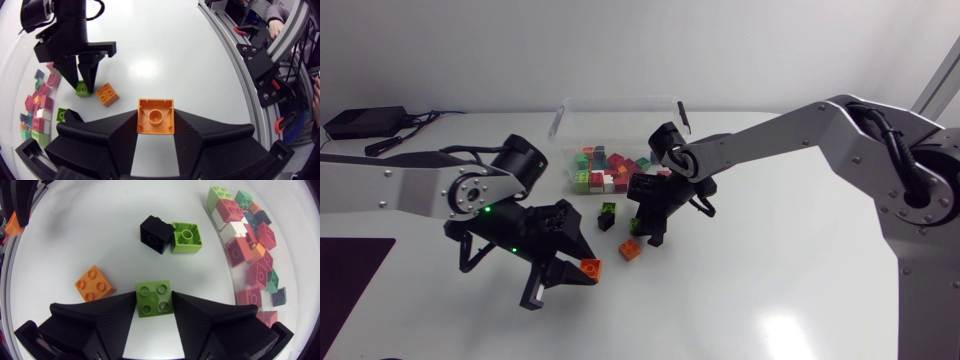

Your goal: Place the duplo bricks in the container

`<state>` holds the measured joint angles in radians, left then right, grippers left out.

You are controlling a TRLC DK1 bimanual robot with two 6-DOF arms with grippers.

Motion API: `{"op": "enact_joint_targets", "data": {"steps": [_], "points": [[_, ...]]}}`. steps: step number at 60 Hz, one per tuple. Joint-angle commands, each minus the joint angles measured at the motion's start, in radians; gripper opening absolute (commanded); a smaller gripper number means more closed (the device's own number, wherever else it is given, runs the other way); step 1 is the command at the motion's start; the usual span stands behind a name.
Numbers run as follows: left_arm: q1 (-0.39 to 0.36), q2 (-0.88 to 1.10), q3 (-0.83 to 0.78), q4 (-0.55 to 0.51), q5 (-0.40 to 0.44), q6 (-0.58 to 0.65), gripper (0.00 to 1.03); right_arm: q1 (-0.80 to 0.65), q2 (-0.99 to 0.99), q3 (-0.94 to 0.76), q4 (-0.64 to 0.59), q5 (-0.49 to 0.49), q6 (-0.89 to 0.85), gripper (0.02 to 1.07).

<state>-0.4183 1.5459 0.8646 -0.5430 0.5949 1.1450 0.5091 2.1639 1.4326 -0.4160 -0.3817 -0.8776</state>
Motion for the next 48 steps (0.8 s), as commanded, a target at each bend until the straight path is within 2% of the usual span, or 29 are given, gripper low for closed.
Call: {"op": "enact_joint_targets", "data": {"steps": [1,9,21,24,34,48], "points": [[0.033,-0.058,0.005,-0.037,0.017,0.039,0.26,0.008,0.030,0.006,-0.040,0.000,-0.032,0.34],[0.092,-0.107,0.057,-0.084,0.036,0.036,0.26,0.012,-0.029,-0.026,-0.058,0.003,-0.032,0.33],[0.162,-0.122,0.175,-0.075,0.068,-0.050,0.27,0.011,-0.197,-0.104,-0.087,0.014,-0.004,0.33],[0.173,-0.121,0.203,-0.035,0.069,-0.106,0.27,0.011,-0.246,-0.121,-0.093,0.017,0.008,0.33],[0.200,-0.099,0.252,0.201,0.069,-0.338,0.27,0.008,-0.354,-0.130,-0.110,0.026,0.055,0.33],[0.211,-0.006,0.375,0.293,0.068,-0.472,0.28,-0.012,-0.421,-0.026,-0.106,0.061,0.161,0.33]]}}
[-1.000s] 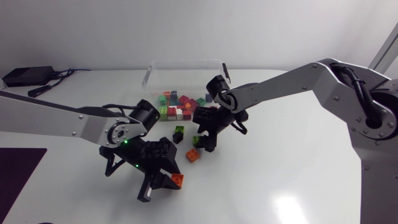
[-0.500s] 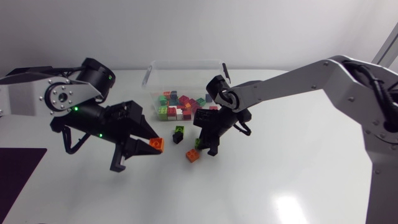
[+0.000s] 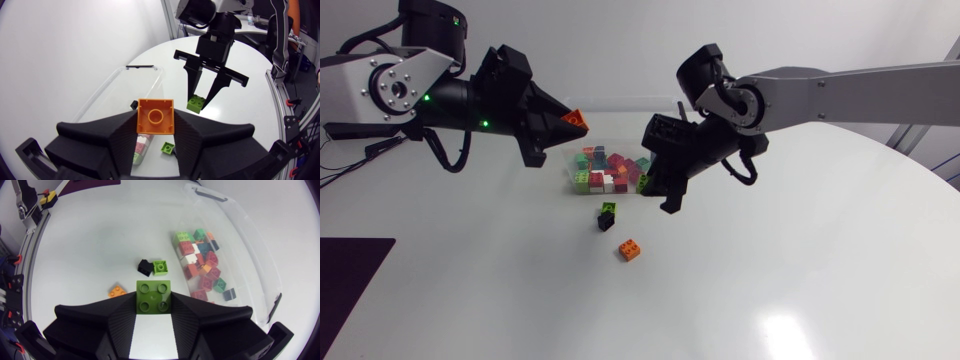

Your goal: Place the duplo bricks in the container

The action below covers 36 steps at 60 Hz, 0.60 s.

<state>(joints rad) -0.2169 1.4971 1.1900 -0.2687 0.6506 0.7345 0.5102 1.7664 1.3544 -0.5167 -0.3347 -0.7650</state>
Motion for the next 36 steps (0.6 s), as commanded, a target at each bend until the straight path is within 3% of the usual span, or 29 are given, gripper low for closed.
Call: {"op": "enact_joint_targets", "data": {"steps": [1,16,26,30,34,36], "points": [[0.010,0.049,0.057,0.023,0.011,-0.069,0.28,-0.015,-0.025,0.063,0.000,0.019,0.059,0.33],[0.037,0.172,0.164,0.112,-0.037,-0.149,0.29,-0.044,-0.005,0.195,0.052,0.069,0.173,0.33],[0.039,0.299,0.227,0.249,-0.135,-0.225,0.32,-0.056,0.027,0.247,0.115,0.106,0.217,0.33],[0.033,0.353,0.272,0.253,-0.155,-0.242,0.37,-0.059,0.042,0.267,0.129,0.117,0.225,0.33],[0.019,0.405,0.316,0.260,-0.190,-0.244,0.48,-0.059,0.061,0.288,0.133,0.128,0.239,0.33],[0.013,0.427,0.336,0.263,-0.212,-0.245,0.59,-0.059,0.070,0.295,0.142,0.131,0.242,0.33]]}}
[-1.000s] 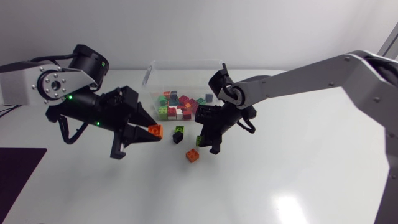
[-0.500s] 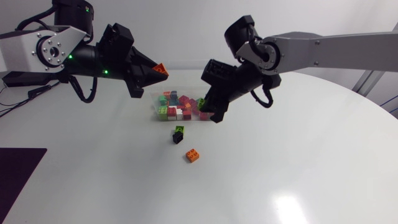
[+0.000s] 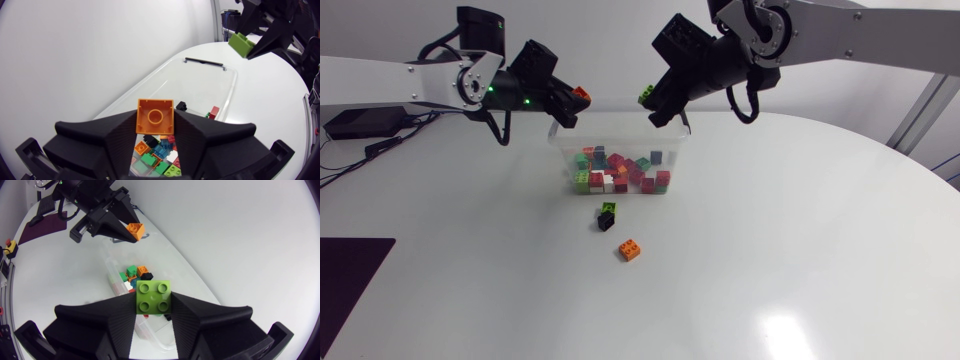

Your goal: Place the duplo bricks in the container

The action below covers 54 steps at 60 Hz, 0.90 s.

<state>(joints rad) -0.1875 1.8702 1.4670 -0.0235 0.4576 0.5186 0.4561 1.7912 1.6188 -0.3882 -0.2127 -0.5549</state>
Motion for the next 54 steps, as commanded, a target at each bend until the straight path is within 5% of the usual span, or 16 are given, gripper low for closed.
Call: {"op": "enact_joint_targets", "data": {"steps": [1,4,6,20,24,31,34,54], "points": [[-0.024,0.069,0.073,0.022,-0.039,-0.029,0.72,-0.005,0.051,0.036,0.015,0.012,0.033,0.33],[-0.032,0.090,0.095,0.028,-0.069,-0.031,0.92,-0.005,0.068,0.053,0.025,0.019,0.038,0.33],[-0.033,0.090,0.096,0.037,-0.083,-0.037,0.96,-0.007,0.079,0.061,0.031,0.026,0.043,0.33],[-0.030,-0.068,-0.088,0.201,-0.129,-0.091,0.98,-0.016,0.171,0.116,0.081,0.061,0.050,0.35],[-0.032,-0.128,-0.140,0.211,-0.129,-0.100,0.98,-0.019,0.203,0.136,0.083,0.068,0.052,0.46],[-0.035,-0.240,-0.241,0.192,-0.132,-0.103,0.98,-0.019,0.263,0.181,0.078,0.091,0.055,0.89],[-0.035,-0.272,-0.270,0.174,-0.132,-0.104,0.98,-0.019,0.274,0.187,0.075,0.098,0.056,0.96],[-0.053,-0.407,-0.497,0.096,-0.132,-0.098,0.98,0.010,0.050,-0.099,0.104,0.101,0.066,0.98]]}}
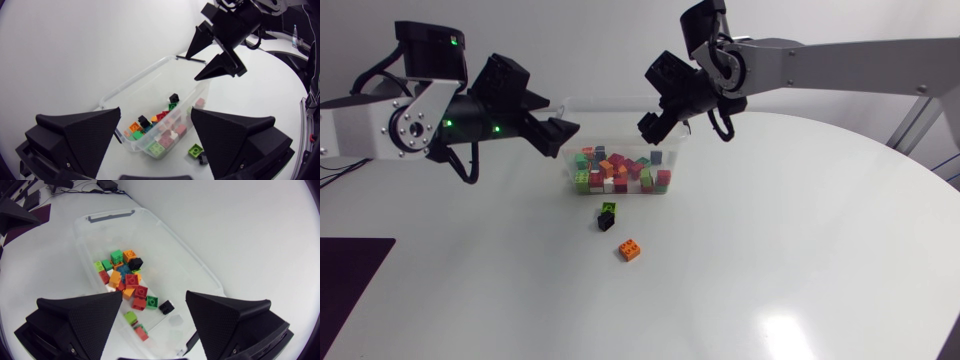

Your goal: Place the duplo bricks in the container

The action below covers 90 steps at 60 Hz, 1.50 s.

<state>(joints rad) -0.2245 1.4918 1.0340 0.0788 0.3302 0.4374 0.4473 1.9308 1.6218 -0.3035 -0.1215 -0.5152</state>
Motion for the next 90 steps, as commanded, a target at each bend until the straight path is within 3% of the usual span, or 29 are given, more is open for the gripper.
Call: {"op": "enact_joint_targets", "data": {"steps": [1,10,24,39,64,78,85,90], "points": [[-0.016,-0.028,-0.068,-0.007,-0.005,-0.017,0.98,0.022,-0.099,-0.117,0.021,0.010,0.026,0.98],[-0.024,-0.008,-0.140,0.004,0.001,-0.006,0.98,0.068,-0.220,-0.321,0.037,0.002,0.075,0.98],[-0.059,0.085,-0.158,-0.008,0.010,-0.011,0.98,0.162,-0.243,-0.453,0.029,0.003,0.201,0.97],[-0.079,0.237,-0.084,-0.094,0.033,-0.012,0.96,0.206,-0.188,-0.479,0.023,0.025,0.274,0.97],[-0.148,0.424,0.018,-0.119,0.032,-0.028,0.92,0.241,-0.024,-0.456,-0.006,0.023,0.333,0.95],[-0.148,0.472,0.044,-0.140,0.029,-0.029,0.82,0.252,0.007,-0.438,-0.031,0.016,0.353,0.94],[-0.150,0.502,0.055,-0.142,0.029,-0.029,0.67,0.252,0.039,-0.428,-0.031,0.016,0.354,0.94],[-0.151,0.512,0.058,-0.142,0.029,-0.028,0.61,0.252,0.057,-0.424,-0.026,0.016,0.354,0.92]]}}
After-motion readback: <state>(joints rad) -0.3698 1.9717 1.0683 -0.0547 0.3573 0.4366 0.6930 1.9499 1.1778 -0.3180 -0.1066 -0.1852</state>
